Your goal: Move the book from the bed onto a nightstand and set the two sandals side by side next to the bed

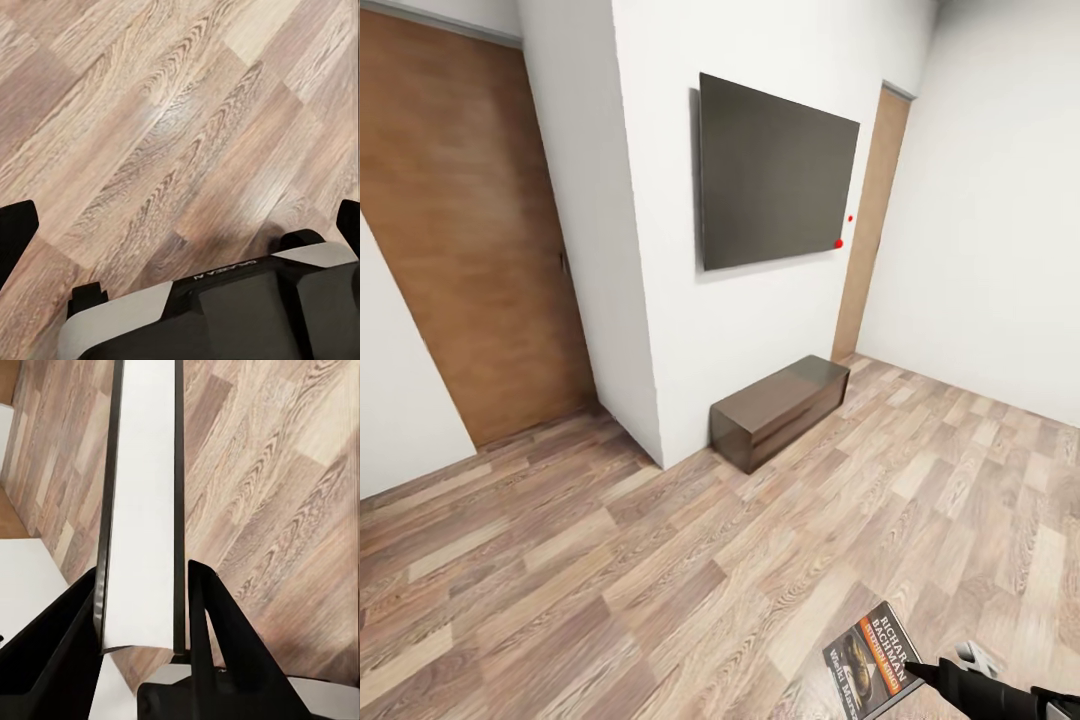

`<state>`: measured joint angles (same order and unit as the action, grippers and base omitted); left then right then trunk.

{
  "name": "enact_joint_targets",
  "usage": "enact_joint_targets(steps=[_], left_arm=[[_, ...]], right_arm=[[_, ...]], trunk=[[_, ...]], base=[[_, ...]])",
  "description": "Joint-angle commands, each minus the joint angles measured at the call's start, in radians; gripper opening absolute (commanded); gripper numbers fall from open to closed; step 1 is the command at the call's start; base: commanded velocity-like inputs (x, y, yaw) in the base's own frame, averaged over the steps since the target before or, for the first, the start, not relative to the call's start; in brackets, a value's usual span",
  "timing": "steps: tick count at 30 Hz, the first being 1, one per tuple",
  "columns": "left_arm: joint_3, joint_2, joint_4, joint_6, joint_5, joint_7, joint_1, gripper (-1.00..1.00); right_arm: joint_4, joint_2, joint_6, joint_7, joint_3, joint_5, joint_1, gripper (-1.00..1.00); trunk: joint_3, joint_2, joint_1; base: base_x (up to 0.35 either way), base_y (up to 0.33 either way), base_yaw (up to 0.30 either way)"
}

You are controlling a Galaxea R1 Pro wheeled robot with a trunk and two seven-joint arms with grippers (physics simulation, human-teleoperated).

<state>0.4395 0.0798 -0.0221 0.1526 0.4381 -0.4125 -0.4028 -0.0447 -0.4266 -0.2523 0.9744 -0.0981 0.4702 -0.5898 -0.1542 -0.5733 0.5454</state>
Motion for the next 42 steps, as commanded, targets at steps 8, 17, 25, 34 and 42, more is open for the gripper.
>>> enact_joint_targets(steps=[8,17,25,34,42], left_arm=[[0.006,0.001,0.000,0.004,0.013,-0.005,-0.001,1.00],[0.005,-0.006,-0.001,0.005,0.013,-0.005,0.000,1.00],[0.005,-0.015,0.000,0.005,0.013,-0.005,0.001,1.00],[0.005,-0.015,0.000,0.005,0.013,-0.005,0.001,1.00],[0.005,-0.015,0.000,0.005,0.013,-0.005,0.001,1.00]], right_arm=[[-0.003,0.000,-0.007,0.004,-0.003,0.011,-0.002,-1.00],[-0.003,0.000,-0.007,0.003,-0.003,0.011,-0.002,-1.00],[-0.004,0.000,-0.007,0.003,-0.003,0.011,-0.002,-1.00],[-0.004,0.000,-0.007,0.003,-0.003,0.011,-0.002,-1.00],[-0.004,0.000,-0.007,0.003,-0.003,0.011,-0.002,-1.00]], trunk=[[-0.006,-0.002,0.000],[-0.011,-0.002,0.000],[-0.016,-0.002,0.000],[-0.021,-0.002,0.000],[-0.025,-0.002,0.000]], base=[[0.000,0.000,-0.276],[0.000,0.000,-0.275],[0.000,0.000,-0.273],[0.001,0.000,-0.272],[0.246,0.000,-0.256]])
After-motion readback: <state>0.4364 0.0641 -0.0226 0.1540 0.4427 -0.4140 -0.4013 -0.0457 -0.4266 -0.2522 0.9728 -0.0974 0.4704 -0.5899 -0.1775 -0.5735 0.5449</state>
